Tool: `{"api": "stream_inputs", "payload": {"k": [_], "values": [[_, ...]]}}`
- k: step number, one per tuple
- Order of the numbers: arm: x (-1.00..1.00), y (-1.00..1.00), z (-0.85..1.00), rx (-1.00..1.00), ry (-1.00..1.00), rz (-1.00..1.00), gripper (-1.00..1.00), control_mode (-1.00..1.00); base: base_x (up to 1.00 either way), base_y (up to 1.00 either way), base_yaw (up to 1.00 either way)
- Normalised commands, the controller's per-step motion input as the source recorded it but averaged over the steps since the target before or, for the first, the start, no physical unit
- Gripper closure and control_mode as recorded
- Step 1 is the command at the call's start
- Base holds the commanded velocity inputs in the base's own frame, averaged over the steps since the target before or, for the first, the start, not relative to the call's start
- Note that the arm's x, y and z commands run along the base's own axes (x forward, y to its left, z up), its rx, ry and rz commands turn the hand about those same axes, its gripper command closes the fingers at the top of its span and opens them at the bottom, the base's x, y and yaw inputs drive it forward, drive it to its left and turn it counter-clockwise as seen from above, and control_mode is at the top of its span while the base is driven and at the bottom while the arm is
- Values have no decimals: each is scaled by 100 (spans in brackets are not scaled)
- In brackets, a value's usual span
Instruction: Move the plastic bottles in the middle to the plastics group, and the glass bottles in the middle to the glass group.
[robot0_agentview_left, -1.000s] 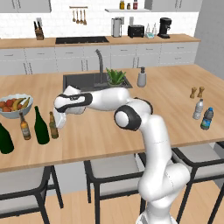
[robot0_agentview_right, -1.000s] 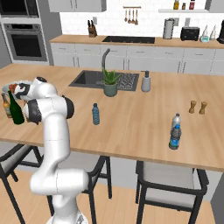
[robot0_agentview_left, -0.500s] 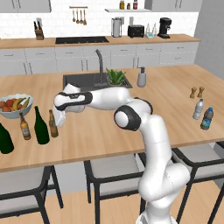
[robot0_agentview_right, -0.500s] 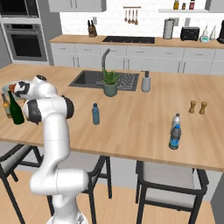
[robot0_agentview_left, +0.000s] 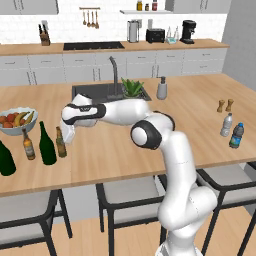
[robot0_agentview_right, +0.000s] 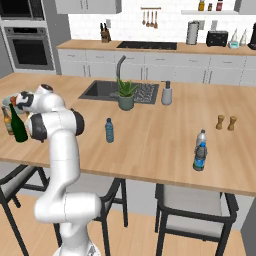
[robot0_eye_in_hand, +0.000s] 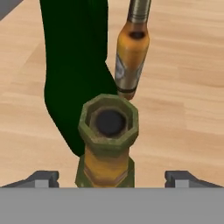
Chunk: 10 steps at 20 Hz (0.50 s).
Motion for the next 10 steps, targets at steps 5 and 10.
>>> {"api": "stream_inputs", "payload": {"k": [5, 10], "values": [[0, -23, 49, 3, 0, -1, -100, -100, 0, 0, 0], [0, -57, 76, 7, 3, -8, -100, -100, 0, 0, 0]]}}
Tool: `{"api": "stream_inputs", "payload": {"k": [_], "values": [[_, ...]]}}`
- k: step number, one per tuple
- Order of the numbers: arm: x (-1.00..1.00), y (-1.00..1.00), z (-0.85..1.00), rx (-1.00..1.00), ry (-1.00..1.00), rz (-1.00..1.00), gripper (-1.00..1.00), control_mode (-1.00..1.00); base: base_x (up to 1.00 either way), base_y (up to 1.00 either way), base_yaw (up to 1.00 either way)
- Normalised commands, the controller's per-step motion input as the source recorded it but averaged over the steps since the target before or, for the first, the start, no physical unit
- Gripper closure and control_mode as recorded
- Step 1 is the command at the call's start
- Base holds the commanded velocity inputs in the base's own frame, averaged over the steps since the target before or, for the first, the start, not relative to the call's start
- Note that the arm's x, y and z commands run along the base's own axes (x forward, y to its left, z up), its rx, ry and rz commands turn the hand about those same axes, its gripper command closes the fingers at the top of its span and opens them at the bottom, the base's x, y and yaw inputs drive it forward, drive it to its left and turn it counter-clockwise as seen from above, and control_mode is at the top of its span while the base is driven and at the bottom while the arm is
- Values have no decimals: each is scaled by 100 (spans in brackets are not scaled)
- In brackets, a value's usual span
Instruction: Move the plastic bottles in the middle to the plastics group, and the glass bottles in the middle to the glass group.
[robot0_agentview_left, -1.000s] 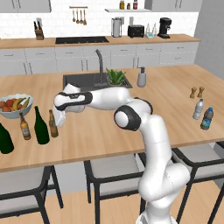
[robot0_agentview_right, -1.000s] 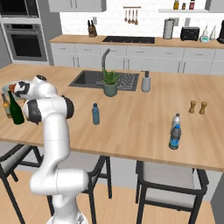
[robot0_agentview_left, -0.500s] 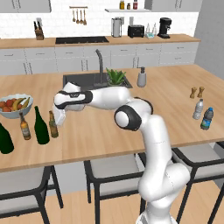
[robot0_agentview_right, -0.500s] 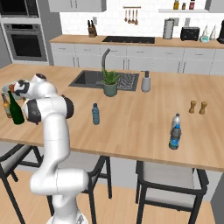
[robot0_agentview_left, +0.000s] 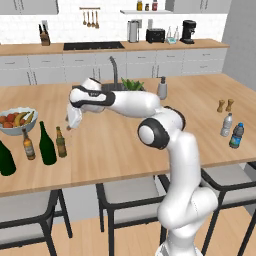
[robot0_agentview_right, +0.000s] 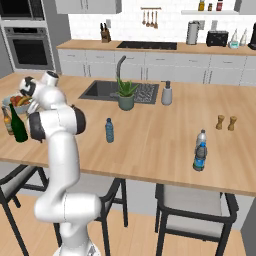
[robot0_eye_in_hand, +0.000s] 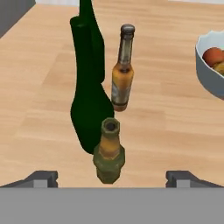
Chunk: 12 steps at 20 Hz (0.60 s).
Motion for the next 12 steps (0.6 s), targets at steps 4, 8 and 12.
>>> {"api": "stream_inputs", "payload": {"k": [4, 8, 12], "values": [[-13, -82, 24, 1, 14, -18, -100, -100, 0, 0, 0], [-5, -80, 11, -1, 25, -30, -100, -100, 0, 0, 0], [-20, -63, 2, -7, 21, -49, -100, -100, 0, 0, 0]]}}
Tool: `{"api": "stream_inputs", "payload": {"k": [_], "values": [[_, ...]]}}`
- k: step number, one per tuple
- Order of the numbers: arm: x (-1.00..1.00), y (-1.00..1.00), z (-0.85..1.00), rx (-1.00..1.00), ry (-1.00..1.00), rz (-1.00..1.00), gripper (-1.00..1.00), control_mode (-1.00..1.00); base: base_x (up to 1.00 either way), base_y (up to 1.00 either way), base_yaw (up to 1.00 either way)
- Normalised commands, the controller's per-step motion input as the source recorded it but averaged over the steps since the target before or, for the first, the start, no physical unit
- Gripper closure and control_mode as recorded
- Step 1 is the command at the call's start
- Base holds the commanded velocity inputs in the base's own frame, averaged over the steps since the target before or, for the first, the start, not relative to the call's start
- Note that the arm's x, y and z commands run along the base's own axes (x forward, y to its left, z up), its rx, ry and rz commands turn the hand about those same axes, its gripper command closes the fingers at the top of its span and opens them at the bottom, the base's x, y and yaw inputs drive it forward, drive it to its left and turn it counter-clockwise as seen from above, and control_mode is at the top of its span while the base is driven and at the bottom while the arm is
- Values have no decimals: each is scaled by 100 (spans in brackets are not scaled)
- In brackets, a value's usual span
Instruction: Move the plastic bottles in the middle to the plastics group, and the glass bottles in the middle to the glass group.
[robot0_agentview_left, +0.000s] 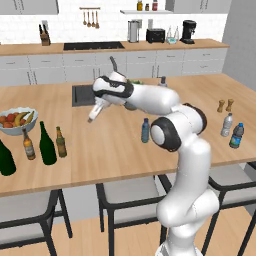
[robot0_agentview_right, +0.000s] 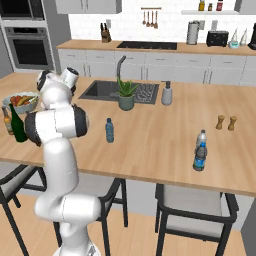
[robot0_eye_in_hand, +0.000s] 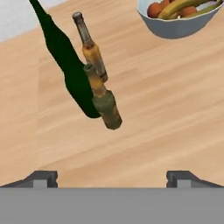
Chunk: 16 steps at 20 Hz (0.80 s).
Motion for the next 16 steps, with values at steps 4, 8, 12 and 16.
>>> {"api": "stream_inputs", "payload": {"k": [4, 8, 12, 16], "values": [[-30, -43, 0, -11, 6, -61, -100, -100, 0, 0, 0], [-17, -27, -1, -20, 11, -63, -100, -100, 0, 0, 0], [-10, -30, 0, -24, 15, -63, -100, -100, 0, 0, 0], [-1, -55, 0, -24, 20, -61, -100, -100, 0, 0, 0]]}}
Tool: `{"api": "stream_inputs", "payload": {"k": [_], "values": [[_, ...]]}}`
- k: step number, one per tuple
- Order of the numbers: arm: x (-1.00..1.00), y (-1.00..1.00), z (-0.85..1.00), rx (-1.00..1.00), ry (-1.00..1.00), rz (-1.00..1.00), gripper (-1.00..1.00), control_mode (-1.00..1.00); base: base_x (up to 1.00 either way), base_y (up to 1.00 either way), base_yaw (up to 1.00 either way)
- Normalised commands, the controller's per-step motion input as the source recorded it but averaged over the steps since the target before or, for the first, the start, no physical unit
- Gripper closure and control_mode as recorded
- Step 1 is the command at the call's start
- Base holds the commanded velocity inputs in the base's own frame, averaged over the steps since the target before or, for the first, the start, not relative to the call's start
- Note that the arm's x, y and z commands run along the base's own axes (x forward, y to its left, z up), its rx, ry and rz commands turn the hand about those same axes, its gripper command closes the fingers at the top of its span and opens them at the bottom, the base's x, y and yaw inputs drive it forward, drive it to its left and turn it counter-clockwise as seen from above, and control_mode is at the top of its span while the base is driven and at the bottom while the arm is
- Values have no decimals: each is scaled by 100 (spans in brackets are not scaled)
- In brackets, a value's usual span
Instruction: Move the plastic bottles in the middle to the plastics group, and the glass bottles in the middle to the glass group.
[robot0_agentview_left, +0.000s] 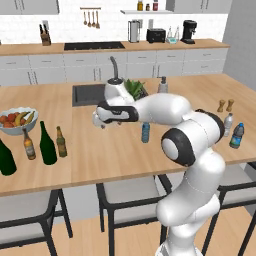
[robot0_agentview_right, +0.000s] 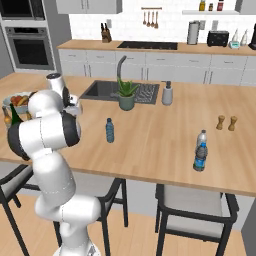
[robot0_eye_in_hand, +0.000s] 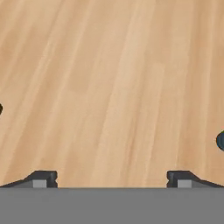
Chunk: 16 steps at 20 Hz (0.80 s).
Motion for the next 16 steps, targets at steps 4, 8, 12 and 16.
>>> {"api": "stream_inputs", "payload": {"k": [4, 8, 12, 16], "values": [[0, -85, 31, -13, 35, -55, -100, -100, 0, 0, 0], [-10, -98, 36, -2, 29, -49, -100, -100, 0, 0, 0], [-68, -97, 10, 7, 8, -31, -100, -100, 0, 0, 0], [-91, -69, -1, 7, -10, -1, -100, -100, 0, 0, 0]]}}
